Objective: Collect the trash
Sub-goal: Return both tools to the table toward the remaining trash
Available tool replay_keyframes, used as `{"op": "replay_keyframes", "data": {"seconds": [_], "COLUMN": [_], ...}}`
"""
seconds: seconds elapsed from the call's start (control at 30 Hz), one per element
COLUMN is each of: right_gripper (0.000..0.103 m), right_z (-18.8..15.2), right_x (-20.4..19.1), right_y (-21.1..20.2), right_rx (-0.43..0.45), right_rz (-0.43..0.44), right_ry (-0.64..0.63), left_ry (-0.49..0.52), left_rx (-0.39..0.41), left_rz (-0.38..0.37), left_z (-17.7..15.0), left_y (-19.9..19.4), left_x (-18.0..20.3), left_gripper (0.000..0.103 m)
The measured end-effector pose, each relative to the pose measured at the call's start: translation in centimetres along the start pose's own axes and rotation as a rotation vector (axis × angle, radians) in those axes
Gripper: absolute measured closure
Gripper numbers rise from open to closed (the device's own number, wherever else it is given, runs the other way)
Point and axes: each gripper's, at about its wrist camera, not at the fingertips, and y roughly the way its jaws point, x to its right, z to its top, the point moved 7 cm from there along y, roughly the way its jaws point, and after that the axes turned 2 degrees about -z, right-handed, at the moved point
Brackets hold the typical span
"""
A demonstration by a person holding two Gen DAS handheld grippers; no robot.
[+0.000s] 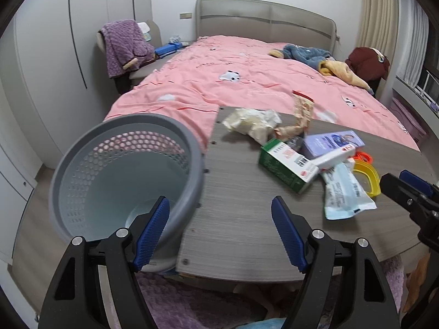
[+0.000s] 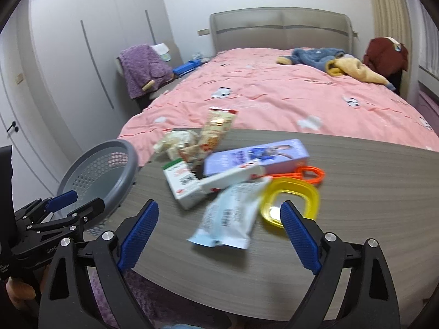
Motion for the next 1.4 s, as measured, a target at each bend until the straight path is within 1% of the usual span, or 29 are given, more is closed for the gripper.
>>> {"op": "replay_keyframes", "data": {"seconds": [0.13, 0.27, 0.43, 0.7, 0.9, 1.23, 1.4], "right_gripper": [0.011, 0.011, 0.011, 0.011, 0.011, 0.011, 0.011], "right_z": [-0.8, -2.0, -2.6, -2.8, -3.0, -2.7, -2.7], "right_x": [3.4, 6.3, 8.0, 8.1, 8.0, 7.8, 8.7], "right_y": [-0.2, 0.6, 2.4, 5.4, 6.8, 8.1, 8.0], "right_rx": [-0.009, -0.042, -0.086, -0.149, -0.183, -0.204, -0.201], "right_rz": [-0.055, -0.096, -0.113, -0.114, -0.127, -0.167, -0.192], "right_ry": [0.041, 0.078, 0.100, 0.087, 0.077, 0.053, 0.062], "left_ry": [0.029, 0.053, 0.053, 0.058, 0.062, 0.056, 0.051], "left_rx": [-0.013, -0.027, -0.041, -0.064, -0.077, -0.090, -0.094], "left_rz": [-0.025, -0.025, -0.014, 0.000, 0.001, 0.002, 0.000], "left_z": [-0.3, -0.4, -0.1, 0.3, 0.4, 0.4, 0.4], "left_y": [0.4, 1.0, 1.7, 2.9, 3.5, 4.3, 4.6], "left_x": [2.3, 3.9, 4.5, 4.8, 5.0, 4.8, 4.7], "left_gripper": [0.030, 0.030, 0.030, 0.030, 0.030, 0.030, 0.030]}}
